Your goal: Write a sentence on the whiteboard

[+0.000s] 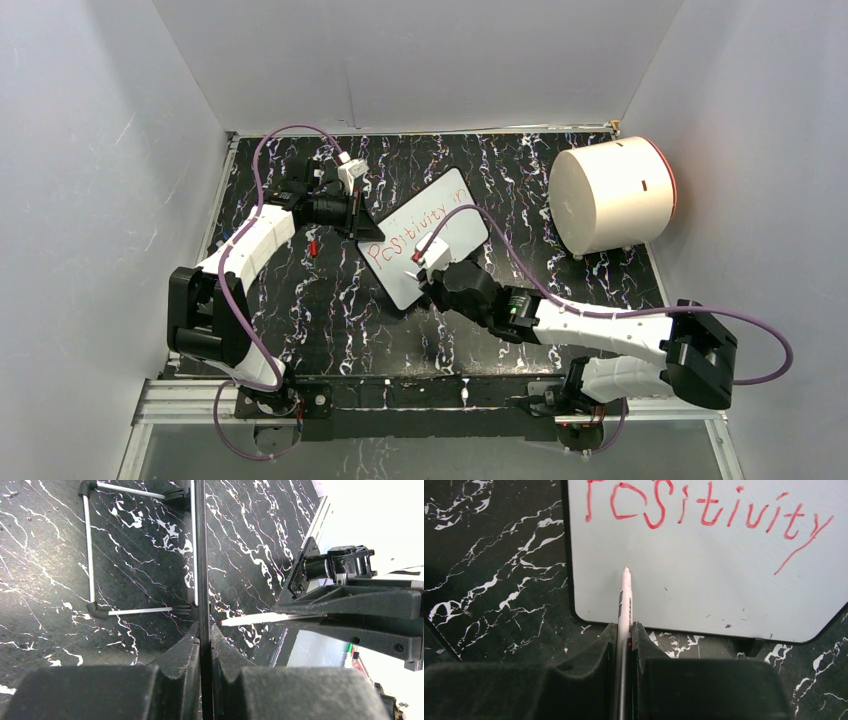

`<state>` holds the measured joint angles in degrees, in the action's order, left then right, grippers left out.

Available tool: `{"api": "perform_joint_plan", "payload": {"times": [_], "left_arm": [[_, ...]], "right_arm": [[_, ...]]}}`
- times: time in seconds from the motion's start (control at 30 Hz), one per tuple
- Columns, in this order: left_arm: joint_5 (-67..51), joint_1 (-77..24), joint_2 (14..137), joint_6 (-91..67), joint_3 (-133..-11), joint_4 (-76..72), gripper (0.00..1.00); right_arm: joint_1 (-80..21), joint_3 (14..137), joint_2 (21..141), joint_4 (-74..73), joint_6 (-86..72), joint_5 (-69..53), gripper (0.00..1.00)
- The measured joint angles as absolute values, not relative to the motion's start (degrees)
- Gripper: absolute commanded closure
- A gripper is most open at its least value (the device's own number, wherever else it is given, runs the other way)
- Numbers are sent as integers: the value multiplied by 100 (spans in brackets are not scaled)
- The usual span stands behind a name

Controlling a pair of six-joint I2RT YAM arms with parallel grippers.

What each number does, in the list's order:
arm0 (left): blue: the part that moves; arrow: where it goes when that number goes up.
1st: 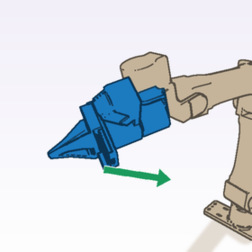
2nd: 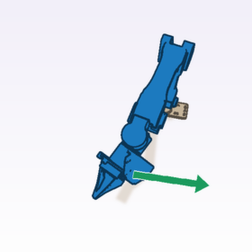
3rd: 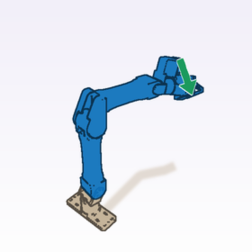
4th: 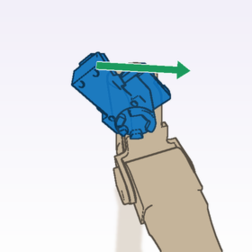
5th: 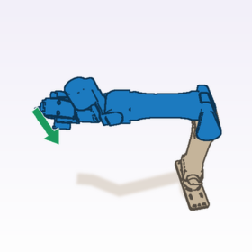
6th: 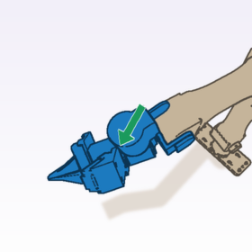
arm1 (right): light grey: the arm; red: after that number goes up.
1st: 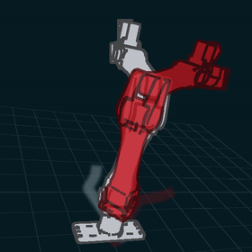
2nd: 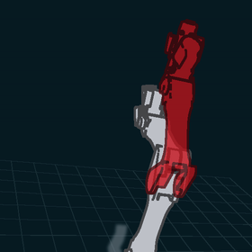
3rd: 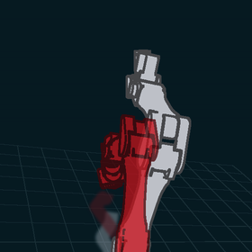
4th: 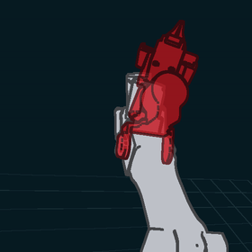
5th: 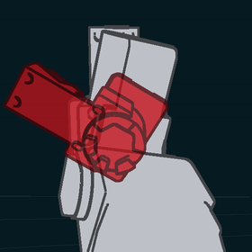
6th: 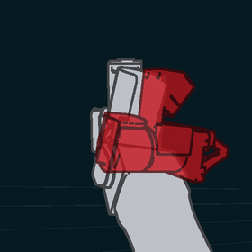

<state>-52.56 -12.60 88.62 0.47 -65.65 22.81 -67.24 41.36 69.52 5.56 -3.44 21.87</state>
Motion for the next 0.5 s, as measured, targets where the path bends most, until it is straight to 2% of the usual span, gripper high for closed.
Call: {"api": "perform_joint_plan", "payload": {"times": [0.5], "left_arm": [[-5260, -1260, 8862, 45, -6565, 2281, 100]], "right_arm": [[-7293, 4145, 7319, 617, -454, 2749, 100]]}}
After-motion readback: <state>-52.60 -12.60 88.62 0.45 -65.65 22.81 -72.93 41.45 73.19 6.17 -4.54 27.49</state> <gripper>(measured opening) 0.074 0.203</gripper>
